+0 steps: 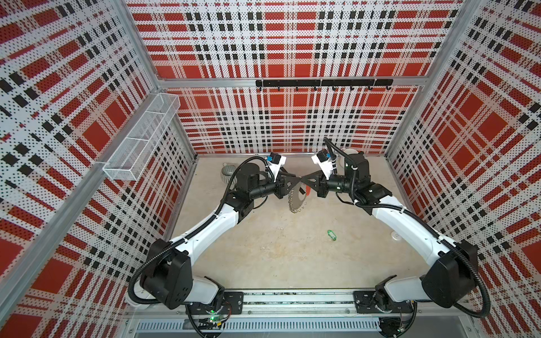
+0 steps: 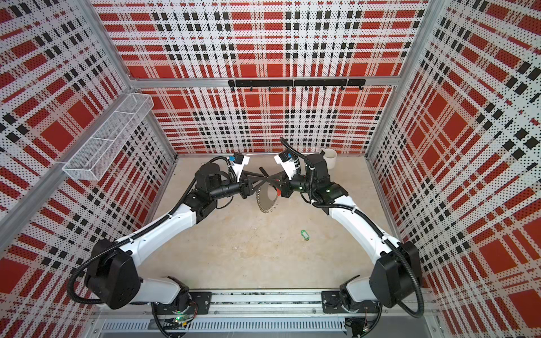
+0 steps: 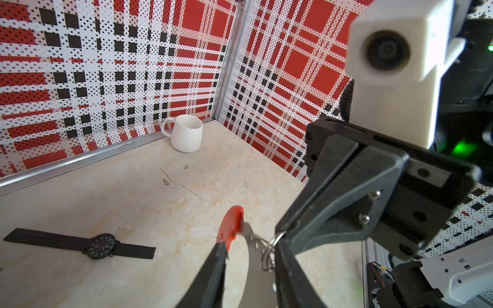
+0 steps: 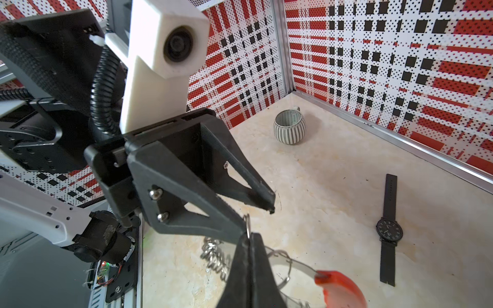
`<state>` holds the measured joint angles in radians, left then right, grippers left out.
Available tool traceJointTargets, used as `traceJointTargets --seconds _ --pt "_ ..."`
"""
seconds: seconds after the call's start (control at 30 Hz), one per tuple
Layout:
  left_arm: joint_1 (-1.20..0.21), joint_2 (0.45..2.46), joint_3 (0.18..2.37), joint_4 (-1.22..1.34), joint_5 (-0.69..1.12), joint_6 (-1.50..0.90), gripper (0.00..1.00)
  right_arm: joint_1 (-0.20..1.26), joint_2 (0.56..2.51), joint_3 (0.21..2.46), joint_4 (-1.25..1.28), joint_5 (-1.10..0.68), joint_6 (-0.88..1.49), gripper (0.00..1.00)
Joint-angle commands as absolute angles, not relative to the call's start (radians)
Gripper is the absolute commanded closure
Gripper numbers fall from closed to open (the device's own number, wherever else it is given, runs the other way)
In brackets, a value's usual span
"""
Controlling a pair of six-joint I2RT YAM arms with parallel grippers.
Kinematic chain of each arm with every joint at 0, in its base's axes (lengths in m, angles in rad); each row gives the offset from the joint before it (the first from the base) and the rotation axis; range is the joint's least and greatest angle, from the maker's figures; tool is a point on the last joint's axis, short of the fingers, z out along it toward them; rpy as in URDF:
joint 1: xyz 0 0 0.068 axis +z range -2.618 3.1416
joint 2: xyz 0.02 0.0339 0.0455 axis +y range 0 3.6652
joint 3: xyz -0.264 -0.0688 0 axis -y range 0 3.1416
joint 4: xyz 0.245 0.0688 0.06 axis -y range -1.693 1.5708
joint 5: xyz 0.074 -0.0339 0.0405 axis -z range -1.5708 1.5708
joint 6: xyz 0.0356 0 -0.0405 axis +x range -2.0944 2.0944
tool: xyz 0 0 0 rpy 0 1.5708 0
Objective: Attach keys to a key ring
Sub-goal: Pass the keyring.
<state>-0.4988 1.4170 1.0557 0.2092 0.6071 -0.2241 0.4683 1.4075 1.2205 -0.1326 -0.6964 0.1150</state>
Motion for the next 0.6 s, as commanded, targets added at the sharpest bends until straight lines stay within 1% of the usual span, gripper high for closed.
traceJointTargets --seconds 0.0,0.07,0.2,0.43,0.57 --pt "-0.503 1.425 1.086 0.213 0.649 -0.222 0.71 0.471 1.414 1.262 -0.087 -0.748 0.112 1.00" --pt "-0.504 1.422 1.084 0.211 0.648 -0.222 0.78 0.470 1.416 1.265 -0.084 -0.751 0.114 1.00" --pt "-0.503 1.418 1.080 0.208 0.646 -0.222 0.87 0.470 1.416 1.264 -0.077 -0.757 0.124 1.00" --pt "-0.503 1.401 1.075 0.207 0.632 -0.222 1.00 0.471 1.416 1.260 -0.061 -0.744 0.145 1.00" --pt "-0.504 1.386 1.065 0.225 0.598 -0.243 1.00 0.471 1.411 1.238 -0.014 -0.741 0.188 1.00"
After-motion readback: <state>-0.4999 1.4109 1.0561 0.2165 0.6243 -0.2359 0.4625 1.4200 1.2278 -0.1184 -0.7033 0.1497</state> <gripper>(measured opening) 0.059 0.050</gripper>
